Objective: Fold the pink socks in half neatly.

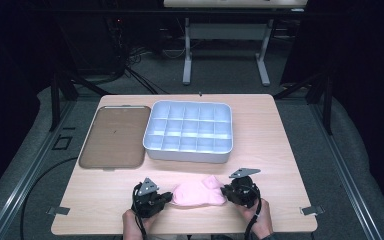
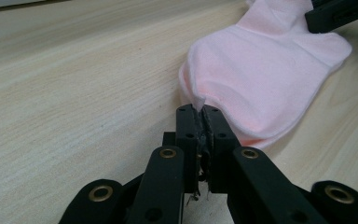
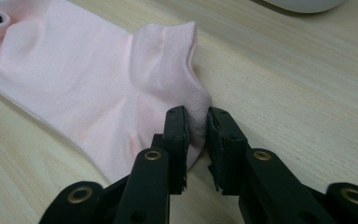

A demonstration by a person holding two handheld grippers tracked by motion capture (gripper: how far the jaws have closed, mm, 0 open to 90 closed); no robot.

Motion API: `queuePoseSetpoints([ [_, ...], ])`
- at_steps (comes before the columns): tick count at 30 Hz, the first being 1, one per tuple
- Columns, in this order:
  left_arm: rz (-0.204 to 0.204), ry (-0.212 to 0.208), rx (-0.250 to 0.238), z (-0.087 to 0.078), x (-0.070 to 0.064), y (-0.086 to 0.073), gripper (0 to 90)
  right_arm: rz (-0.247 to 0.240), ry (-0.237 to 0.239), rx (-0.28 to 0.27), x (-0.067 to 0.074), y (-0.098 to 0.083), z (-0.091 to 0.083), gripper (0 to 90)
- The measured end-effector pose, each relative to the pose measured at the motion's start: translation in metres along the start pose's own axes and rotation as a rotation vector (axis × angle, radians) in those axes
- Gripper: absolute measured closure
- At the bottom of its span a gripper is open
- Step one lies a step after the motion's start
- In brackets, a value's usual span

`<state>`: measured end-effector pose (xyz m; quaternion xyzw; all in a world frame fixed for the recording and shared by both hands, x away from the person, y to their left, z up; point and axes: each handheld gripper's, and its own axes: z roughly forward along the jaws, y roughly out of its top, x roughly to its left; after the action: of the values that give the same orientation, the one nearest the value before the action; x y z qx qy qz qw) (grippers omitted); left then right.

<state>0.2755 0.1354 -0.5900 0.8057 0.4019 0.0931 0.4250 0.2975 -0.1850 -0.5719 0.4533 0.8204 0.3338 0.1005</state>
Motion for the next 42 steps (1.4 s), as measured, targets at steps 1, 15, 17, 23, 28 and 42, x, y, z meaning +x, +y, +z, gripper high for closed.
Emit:
queuePoseSetpoints([
  [1,0.000,0.000,0.000,0.000,0.000,0.000,86.2,0.000,0.000,0.000,0.000,0.000,0.000,79.6],
  [15,-0.019,-0.013,-0.012,0.000,0.001,-0.001,85.9,0.014,0.019,-0.024,0.003,0.005,-0.010,85.5],
  [17,-0.020,-0.015,-0.010,0.000,0.002,-0.001,85.9,0.007,0.017,-0.030,0.005,0.008,-0.016,85.5],
  [23,-0.028,-0.022,-0.009,0.000,0.003,-0.001,85.7,-0.035,0.015,-0.061,0.018,0.018,-0.031,85.4],
  [28,-0.027,-0.023,-0.008,0.000,0.003,-0.001,85.6,-0.105,0.013,-0.054,0.037,0.028,-0.036,85.0],
  [42,-0.036,-0.023,-0.013,0.000,0.002,-0.001,85.3,-0.187,0.072,-0.008,0.068,0.046,-0.026,83.8],
])
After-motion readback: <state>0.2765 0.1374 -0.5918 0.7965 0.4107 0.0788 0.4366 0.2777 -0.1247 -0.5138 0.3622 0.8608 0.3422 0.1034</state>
